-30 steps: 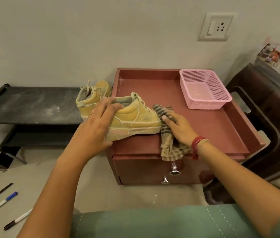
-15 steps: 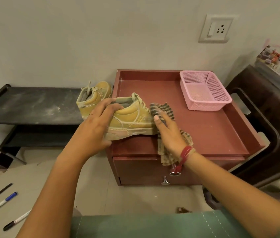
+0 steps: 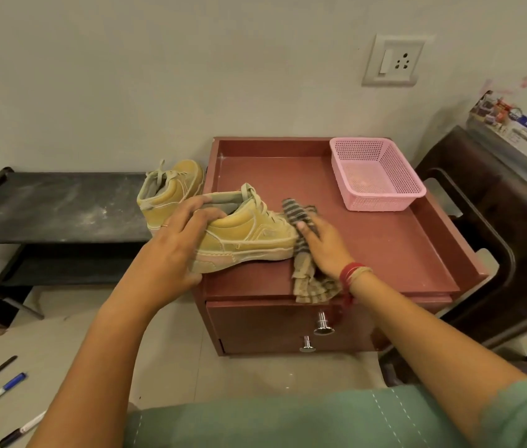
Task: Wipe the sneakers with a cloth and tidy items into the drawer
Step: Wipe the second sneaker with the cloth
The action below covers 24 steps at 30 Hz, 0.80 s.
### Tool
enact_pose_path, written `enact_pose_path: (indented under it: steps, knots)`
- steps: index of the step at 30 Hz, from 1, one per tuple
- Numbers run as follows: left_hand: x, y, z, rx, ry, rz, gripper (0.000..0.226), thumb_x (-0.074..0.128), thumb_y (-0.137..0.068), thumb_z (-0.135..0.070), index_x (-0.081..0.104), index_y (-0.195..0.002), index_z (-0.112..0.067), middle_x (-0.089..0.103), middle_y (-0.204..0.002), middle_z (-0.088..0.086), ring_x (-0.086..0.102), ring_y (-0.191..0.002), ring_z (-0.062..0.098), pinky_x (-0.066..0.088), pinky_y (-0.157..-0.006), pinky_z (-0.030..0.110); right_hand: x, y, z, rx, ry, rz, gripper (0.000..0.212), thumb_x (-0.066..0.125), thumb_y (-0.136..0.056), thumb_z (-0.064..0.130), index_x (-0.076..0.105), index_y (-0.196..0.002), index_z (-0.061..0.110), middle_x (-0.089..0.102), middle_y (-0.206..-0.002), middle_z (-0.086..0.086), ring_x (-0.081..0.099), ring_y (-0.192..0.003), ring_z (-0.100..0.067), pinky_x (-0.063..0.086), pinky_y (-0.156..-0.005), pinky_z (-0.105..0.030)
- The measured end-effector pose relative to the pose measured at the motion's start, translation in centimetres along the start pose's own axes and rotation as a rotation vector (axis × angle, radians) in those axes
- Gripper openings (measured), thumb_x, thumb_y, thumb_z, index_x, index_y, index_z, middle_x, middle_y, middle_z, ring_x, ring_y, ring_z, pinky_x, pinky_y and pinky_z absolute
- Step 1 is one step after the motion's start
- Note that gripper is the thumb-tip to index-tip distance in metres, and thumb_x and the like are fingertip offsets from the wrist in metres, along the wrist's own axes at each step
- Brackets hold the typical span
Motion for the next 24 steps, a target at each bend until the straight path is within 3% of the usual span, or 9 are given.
enact_pose_path:
  steps: [3,7,9,11,13,15,17,21,24]
  knots:
    - [0.2,0.1,0.2,-0.018,-0.024,0.019,0.092,0.082,-0.063,-0.004,0.033,-0.134,-0.036,0.018,-0.152,-0.009,0.034,-0.132,0.016,0.057,-0.072,0.041,-1.3,-1.0,-0.9,0.126,-0.035,-0.076,0.030,0.044,-0.099,0.023,0.059,-0.119,0.008,0.065,-0.114,-0.011,0.059,-0.107,-0.028,0.045,-0.094,-0.038]
    - [0.5,0.3,0.8,-0.131,0.201,0.025,0.112,0.085,-0.062,-0.043,0.012,-0.146,-0.042,0.007,-0.154,-0.014,0.016,-0.135,-0.001,0.037,-0.099,0.030,-4.2,-0.9,0.7,0.135,-0.128,-0.383,0.031,0.042,-0.100,0.022,0.056,-0.123,0.007,0.060,-0.119,-0.010,0.055,-0.111,-0.025,0.040,-0.093,-0.030]
    - [0.7,0.4,1.0,-0.241,0.353,-0.019,0.116,0.076,-0.066,-0.057,-0.001,-0.150,-0.039,0.005,-0.154,-0.017,0.012,-0.138,-0.002,0.024,-0.107,0.026,-3.6,-0.6,1.1,0.083,-0.080,-0.327,0.035,0.042,-0.099,0.025,0.053,-0.128,0.008,0.058,-0.121,-0.005,0.053,-0.113,-0.020,0.039,-0.096,-0.030]
    - [1.0,0.6,1.3,-0.359,0.373,-0.073,0.102,0.061,-0.077,-0.069,0.000,-0.151,-0.037,0.008,-0.155,-0.014,0.017,-0.140,0.004,0.026,-0.108,0.030,-0.5,0.0,1.6,-0.015,0.029,-0.077,0.040,0.042,-0.099,0.032,0.050,-0.133,0.012,0.056,-0.127,-0.002,0.049,-0.121,-0.020,0.038,-0.103,-0.035]
    - [1.4,0.9,1.9,-0.500,0.279,-0.058,0.094,0.042,-0.074,-0.083,0.016,-0.149,-0.034,0.021,-0.151,-0.005,0.034,-0.135,0.018,0.039,-0.096,0.037,1.3,0.5,1.2,-0.085,0.157,0.056,0.044,0.041,-0.098,0.037,0.049,-0.134,0.014,0.055,-0.132,-0.008,0.045,-0.128,-0.025,0.036,-0.107,-0.044]
    - [1.8,1.4,2.6,-0.613,0.199,-0.003,0.092,0.030,-0.066,-0.089,0.036,-0.137,-0.030,0.040,-0.136,0.001,0.049,-0.118,0.024,0.042,-0.081,0.037,0.4,-0.1,0.7,-0.031,0.134,0.024,0.039,0.041,-0.099,0.035,0.053,-0.130,0.014,0.058,-0.127,-0.008,0.051,-0.121,-0.026,0.040,-0.102,-0.044]
    - [1.8,1.5,2.4,-0.646,0.207,-0.011,0.078,0.032,-0.070,-0.089,0.046,-0.120,-0.030,0.055,-0.116,-0.003,0.055,-0.102,0.021,0.044,-0.075,0.037,-0.9,-0.7,0.1,0.082,0.095,-0.024,0.032,0.041,-0.099,0.030,0.057,-0.122,0.015,0.064,-0.116,-0.008,0.058,-0.108,-0.027,0.045,-0.094,-0.041]
    - [1.1,1.4,1.3,-0.657,0.180,-0.082,0.043,0.044,-0.081,-0.075,0.046,-0.103,-0.037,0.055,-0.089,-0.014,0.053,-0.085,0.015,0.036,-0.063,0.032,0.6,0.1,2.2,0.097,-0.073,0.038,0.030,0.044,-0.099,0.023,0.059,-0.120,0.009,0.064,-0.113,-0.005,0.059,-0.106,-0.021,0.045,-0.095,-0.034]
    - [1.1,1.5,1.3,-0.704,0.152,-0.076,0.045,0.044,-0.080,-0.075,0.047,-0.104,-0.037,0.055,-0.089,-0.012,0.052,-0.086,0.016,0.036,-0.066,0.032,0.9,0.7,2.3,0.126,-0.157,0.109,0.037,0.044,-0.098,0.033,0.058,-0.123,0.010,0.062,-0.122,-0.006,0.057,-0.114,-0.022,0.042,-0.103,-0.039]
Point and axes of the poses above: each hand's wrist, its own y-axis away from the middle knuckle, its own x-axis out of the palm, z = x × y, the point moved 7 cm from there along -y, towards the middle knuckle
